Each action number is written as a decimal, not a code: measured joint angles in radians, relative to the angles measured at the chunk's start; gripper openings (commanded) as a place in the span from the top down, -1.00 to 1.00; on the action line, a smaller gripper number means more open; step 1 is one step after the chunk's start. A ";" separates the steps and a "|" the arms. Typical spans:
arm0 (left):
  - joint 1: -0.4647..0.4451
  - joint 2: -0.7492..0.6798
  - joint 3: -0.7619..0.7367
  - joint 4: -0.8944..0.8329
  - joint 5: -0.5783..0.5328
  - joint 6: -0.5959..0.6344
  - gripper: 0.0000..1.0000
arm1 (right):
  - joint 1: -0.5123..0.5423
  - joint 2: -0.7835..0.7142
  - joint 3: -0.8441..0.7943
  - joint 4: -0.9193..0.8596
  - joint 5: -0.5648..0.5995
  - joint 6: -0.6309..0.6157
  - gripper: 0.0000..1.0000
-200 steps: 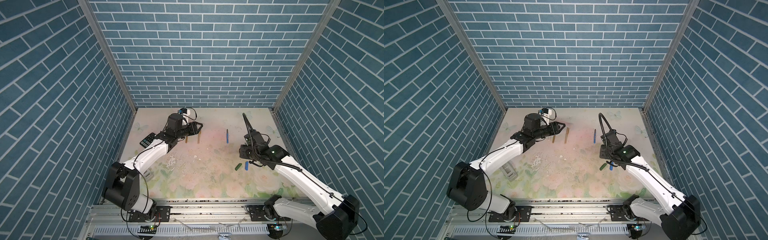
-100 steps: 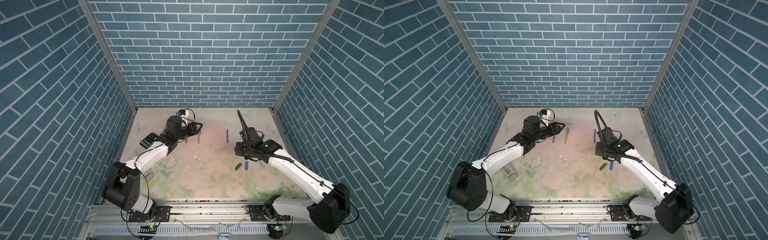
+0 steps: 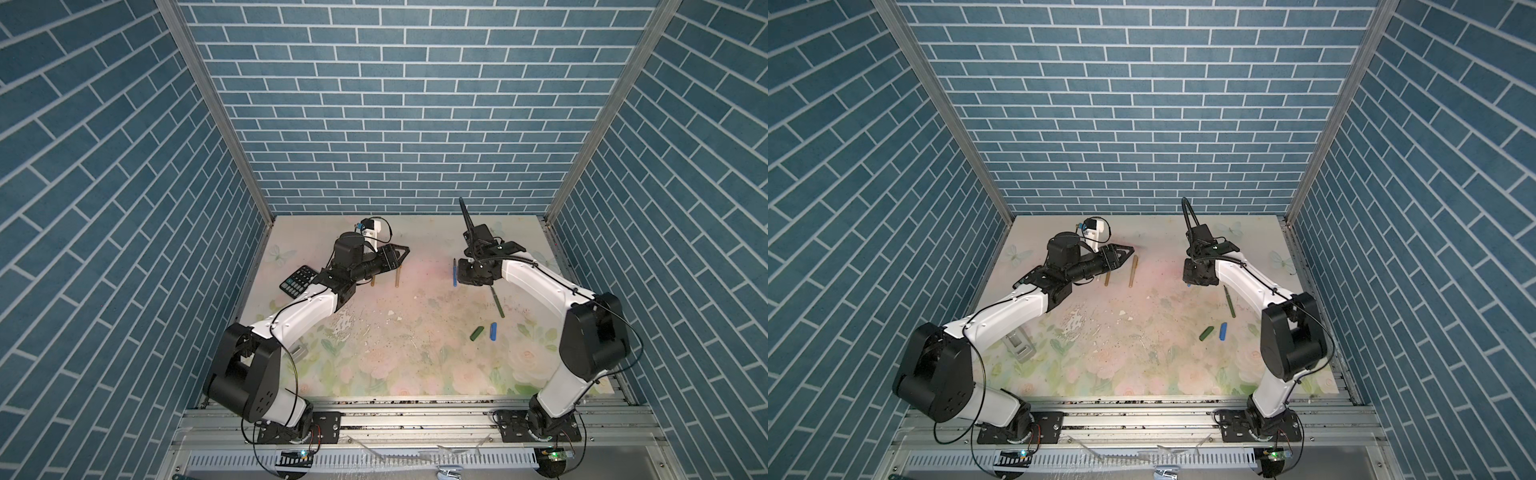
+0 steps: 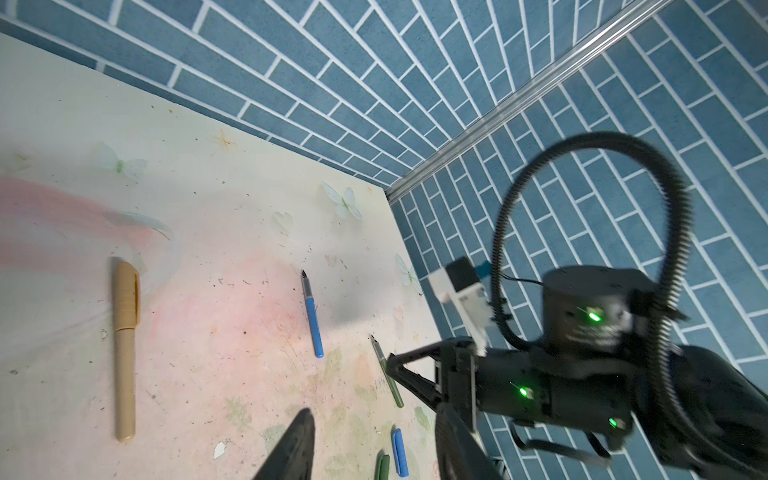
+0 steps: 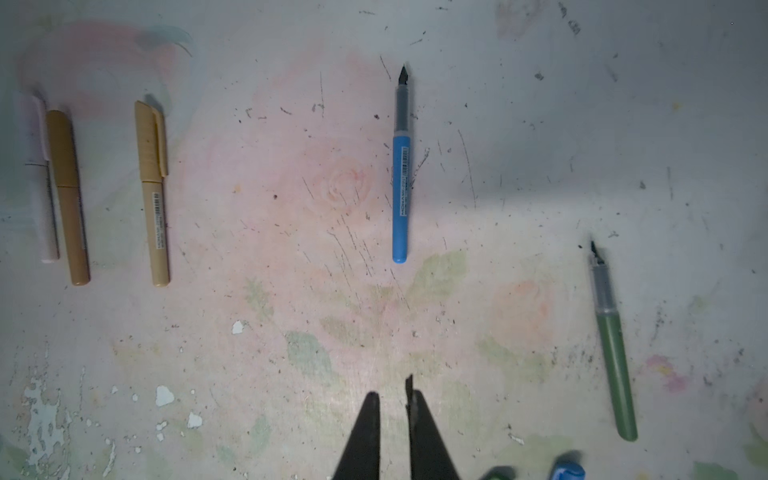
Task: Insert the pens into the pen caps
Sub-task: 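Move the right gripper over the blue fountain pen and grasp it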
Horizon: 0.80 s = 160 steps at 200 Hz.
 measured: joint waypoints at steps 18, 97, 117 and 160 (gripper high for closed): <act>-0.002 -0.006 0.000 0.008 0.016 0.007 0.04 | -0.013 0.047 0.031 -0.001 -0.018 -0.026 0.52; -0.026 -0.076 0.000 -0.002 -0.008 0.115 0.04 | -0.015 0.125 0.161 -0.014 -0.051 -0.087 0.34; -0.040 -0.062 0.000 0.003 -0.003 0.119 0.04 | -0.020 0.192 0.206 -0.032 -0.051 -0.087 0.32; -0.066 -0.054 -0.005 0.022 0.003 0.124 0.04 | -0.041 0.326 0.346 -0.088 -0.028 -0.103 0.28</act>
